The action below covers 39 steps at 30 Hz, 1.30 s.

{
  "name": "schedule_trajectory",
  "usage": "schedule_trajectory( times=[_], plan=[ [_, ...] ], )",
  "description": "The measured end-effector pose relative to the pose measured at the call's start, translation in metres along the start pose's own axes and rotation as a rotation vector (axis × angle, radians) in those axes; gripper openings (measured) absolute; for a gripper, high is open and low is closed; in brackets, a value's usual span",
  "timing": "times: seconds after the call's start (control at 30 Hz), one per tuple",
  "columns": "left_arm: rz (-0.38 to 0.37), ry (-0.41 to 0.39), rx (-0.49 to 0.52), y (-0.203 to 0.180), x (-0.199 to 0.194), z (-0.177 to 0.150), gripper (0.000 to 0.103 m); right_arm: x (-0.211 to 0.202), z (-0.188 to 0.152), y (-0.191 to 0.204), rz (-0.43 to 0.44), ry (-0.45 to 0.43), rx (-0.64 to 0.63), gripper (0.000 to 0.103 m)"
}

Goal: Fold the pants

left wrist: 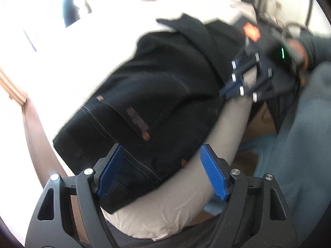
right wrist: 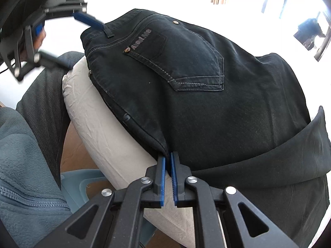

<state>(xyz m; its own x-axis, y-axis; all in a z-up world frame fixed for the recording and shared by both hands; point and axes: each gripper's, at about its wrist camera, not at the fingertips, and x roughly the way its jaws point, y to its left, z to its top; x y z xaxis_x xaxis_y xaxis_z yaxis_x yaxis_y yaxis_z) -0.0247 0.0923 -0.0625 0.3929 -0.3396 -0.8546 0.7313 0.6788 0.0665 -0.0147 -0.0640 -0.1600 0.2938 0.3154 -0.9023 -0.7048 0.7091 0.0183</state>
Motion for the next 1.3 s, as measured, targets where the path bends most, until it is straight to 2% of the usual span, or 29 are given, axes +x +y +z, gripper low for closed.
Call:
schedule_trajectory(
  times=[0.07, 0.13, 0.17, 0.2, 0.27, 0.33, 0.37, 0.43, 0.47, 0.6, 0.7, 0.8, 0.87, 0.9, 0.97, 1.03, 1.07, 1.1, 1.2, 1.3],
  plan=[
    [-0.025, -0.057, -0.063, 0.006, -0.007, 0.016, 0.075, -0.003, 0.000, 0.005, -0.009, -0.001, 0.012, 0.010],
    [-0.043, -0.112, -0.107, 0.007, -0.007, 0.037, 0.075, -0.006, 0.001, 0.003, 0.001, -0.010, 0.036, 0.020],
    [-0.048, -0.131, -0.119, 0.006, -0.002, 0.048, 0.075, -0.010, 0.000, 0.001, 0.016, -0.024, 0.054, 0.033],
    [-0.055, -0.141, -0.129, 0.004, 0.003, 0.057, 0.075, -0.013, 0.000, -0.002, 0.021, -0.038, 0.069, 0.039],
    [-0.091, -0.144, -0.151, 0.002, 0.022, 0.075, 0.075, -0.016, -0.002, -0.006, 0.019, -0.044, 0.092, 0.040],
    [-0.109, -0.099, -0.177, 0.002, 0.052, 0.084, 0.075, -0.013, -0.002, -0.008, 0.013, -0.023, 0.102, 0.044],
    [-0.119, -0.042, -0.187, 0.003, 0.073, 0.085, 0.075, -0.011, -0.005, -0.010, 0.027, -0.027, 0.118, 0.048],
    [-0.075, 0.082, -0.169, 0.003, 0.112, 0.078, 0.074, -0.012, -0.010, -0.015, 0.061, -0.055, 0.157, 0.055],
    [-0.065, 0.116, -0.169, 0.005, 0.126, 0.071, 0.074, -0.013, -0.012, -0.018, 0.075, -0.061, 0.175, 0.058],
    [-0.069, 0.086, -0.191, 0.008, 0.111, 0.074, 0.075, -0.023, -0.018, -0.028, 0.095, -0.066, 0.221, 0.058],
    [-0.108, 0.008, -0.223, 0.010, 0.084, 0.090, 0.075, -0.040, -0.023, -0.045, 0.149, -0.097, 0.307, 0.058],
    [-0.140, -0.064, -0.248, 0.008, 0.075, 0.114, 0.075, -0.062, -0.031, -0.072, 0.162, -0.168, 0.407, 0.058],
    [-0.165, -0.057, -0.255, 0.002, 0.090, 0.125, 0.075, -0.076, -0.036, -0.096, 0.160, -0.212, 0.490, 0.058],
    [-0.162, -0.021, -0.244, -0.005, 0.105, 0.129, 0.075, -0.081, -0.039, -0.107, 0.156, -0.225, 0.526, 0.058],
    [-0.120, 0.105, -0.213, -0.014, 0.143, 0.120, 0.073, -0.093, -0.043, -0.126, 0.128, -0.243, 0.587, 0.058],
    [-0.091, 0.076, -0.180, -0.019, 0.144, 0.114, 0.073, -0.105, -0.047, -0.139, 0.100, -0.256, 0.632, 0.058],
    [-0.090, 0.088, -0.185, -0.020, 0.139, 0.118, 0.073, -0.111, -0.050, -0.146, 0.081, -0.262, 0.647, 0.058],
    [-0.100, 0.076, -0.201, -0.019, 0.130, 0.124, 0.073, -0.116, -0.053, -0.152, 0.062, -0.267, 0.658, 0.058],
    [-0.151, -0.043, -0.212, -0.020, 0.104, 0.151, 0.073, -0.127, -0.054, -0.168, -0.001, -0.288, 0.697, 0.058],
    [-0.166, -0.052, -0.216, -0.026, 0.114, 0.172, 0.073, -0.131, -0.049, -0.200, -0.088, -0.293, 0.751, 0.058]
  ],
)
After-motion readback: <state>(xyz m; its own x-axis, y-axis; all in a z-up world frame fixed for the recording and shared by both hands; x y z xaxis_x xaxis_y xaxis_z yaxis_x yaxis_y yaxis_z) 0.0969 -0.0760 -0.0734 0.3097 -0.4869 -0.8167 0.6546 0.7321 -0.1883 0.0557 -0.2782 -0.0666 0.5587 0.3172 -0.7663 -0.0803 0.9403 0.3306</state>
